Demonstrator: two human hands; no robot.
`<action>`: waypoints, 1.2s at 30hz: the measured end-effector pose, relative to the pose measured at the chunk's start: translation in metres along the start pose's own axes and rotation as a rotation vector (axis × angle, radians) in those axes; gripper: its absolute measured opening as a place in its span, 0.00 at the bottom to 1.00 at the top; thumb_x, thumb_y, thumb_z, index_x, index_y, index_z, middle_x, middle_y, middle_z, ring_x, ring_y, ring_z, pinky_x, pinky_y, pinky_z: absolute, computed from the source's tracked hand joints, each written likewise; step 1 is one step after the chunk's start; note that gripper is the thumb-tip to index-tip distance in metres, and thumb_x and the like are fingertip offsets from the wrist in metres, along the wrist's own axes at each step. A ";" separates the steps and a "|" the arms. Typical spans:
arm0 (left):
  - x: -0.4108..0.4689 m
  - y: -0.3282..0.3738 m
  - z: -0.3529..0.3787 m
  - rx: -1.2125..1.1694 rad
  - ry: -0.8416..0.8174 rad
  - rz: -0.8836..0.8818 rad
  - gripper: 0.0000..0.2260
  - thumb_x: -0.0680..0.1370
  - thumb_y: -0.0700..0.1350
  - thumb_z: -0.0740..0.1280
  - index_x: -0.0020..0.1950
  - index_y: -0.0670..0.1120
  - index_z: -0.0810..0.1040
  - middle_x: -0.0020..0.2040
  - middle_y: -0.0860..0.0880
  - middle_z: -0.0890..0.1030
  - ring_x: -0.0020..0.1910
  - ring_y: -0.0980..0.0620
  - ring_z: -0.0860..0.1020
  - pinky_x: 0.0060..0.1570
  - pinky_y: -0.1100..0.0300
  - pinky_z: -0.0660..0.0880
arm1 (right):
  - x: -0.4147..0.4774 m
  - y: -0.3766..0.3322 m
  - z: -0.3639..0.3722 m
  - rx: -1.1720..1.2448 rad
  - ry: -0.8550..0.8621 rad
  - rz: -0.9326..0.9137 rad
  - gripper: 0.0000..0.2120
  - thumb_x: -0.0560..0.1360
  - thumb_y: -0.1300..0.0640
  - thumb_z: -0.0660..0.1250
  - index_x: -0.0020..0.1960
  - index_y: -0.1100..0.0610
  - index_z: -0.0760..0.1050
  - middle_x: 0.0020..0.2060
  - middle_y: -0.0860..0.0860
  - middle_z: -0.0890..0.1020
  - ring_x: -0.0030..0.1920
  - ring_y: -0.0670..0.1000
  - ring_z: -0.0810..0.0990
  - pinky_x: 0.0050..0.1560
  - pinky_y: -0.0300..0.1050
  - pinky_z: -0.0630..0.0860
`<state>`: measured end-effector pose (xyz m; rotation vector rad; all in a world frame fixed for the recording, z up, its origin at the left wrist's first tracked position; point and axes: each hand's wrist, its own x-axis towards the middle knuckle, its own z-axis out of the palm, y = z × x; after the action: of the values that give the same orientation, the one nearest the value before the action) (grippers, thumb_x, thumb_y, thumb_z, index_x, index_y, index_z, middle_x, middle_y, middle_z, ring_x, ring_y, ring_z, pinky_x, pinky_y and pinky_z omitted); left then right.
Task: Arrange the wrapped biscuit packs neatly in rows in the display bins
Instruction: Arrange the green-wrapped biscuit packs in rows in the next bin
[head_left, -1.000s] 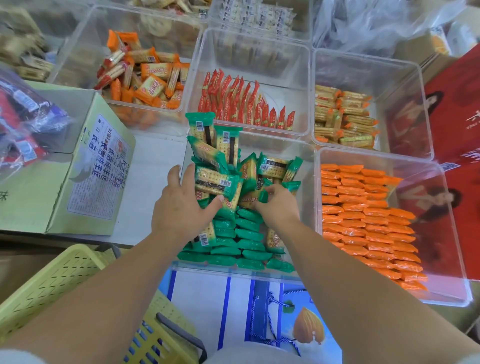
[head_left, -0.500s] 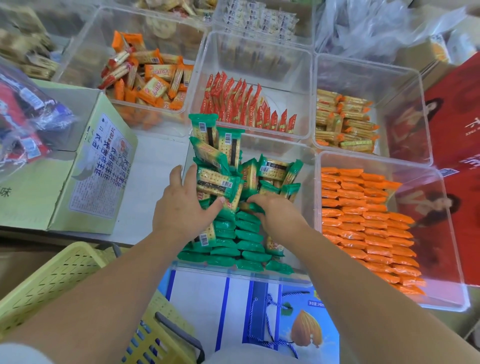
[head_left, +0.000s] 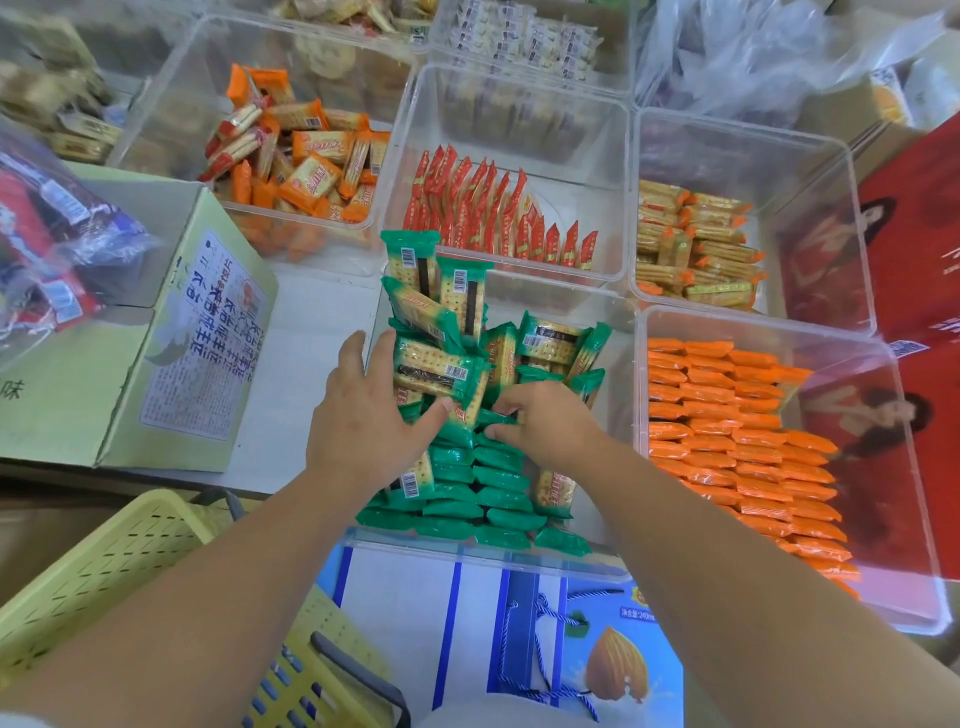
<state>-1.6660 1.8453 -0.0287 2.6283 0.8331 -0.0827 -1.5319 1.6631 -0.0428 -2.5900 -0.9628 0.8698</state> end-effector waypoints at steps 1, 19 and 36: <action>-0.002 0.001 -0.003 0.000 0.044 0.011 0.44 0.71 0.75 0.56 0.80 0.50 0.55 0.79 0.43 0.56 0.73 0.39 0.64 0.62 0.40 0.71 | -0.001 0.001 0.001 0.020 -0.012 -0.001 0.21 0.77 0.40 0.69 0.63 0.53 0.81 0.57 0.49 0.83 0.55 0.51 0.80 0.51 0.45 0.76; -0.026 0.061 0.033 0.520 -0.231 0.554 0.44 0.75 0.72 0.51 0.81 0.44 0.51 0.81 0.44 0.56 0.81 0.43 0.41 0.70 0.29 0.32 | -0.001 0.013 -0.022 -0.602 0.159 0.062 0.24 0.77 0.53 0.64 0.73 0.55 0.67 0.68 0.52 0.74 0.69 0.56 0.67 0.69 0.54 0.63; -0.026 0.056 0.040 0.446 -0.205 0.528 0.43 0.74 0.72 0.50 0.80 0.45 0.58 0.78 0.47 0.63 0.80 0.45 0.45 0.71 0.29 0.37 | -0.003 0.013 -0.036 -0.045 0.345 0.070 0.13 0.78 0.50 0.68 0.61 0.51 0.74 0.49 0.50 0.80 0.48 0.56 0.79 0.39 0.47 0.71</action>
<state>-1.6539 1.7742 -0.0421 3.0892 0.0330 -0.4266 -1.5052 1.6510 -0.0181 -2.7019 -0.8049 0.3978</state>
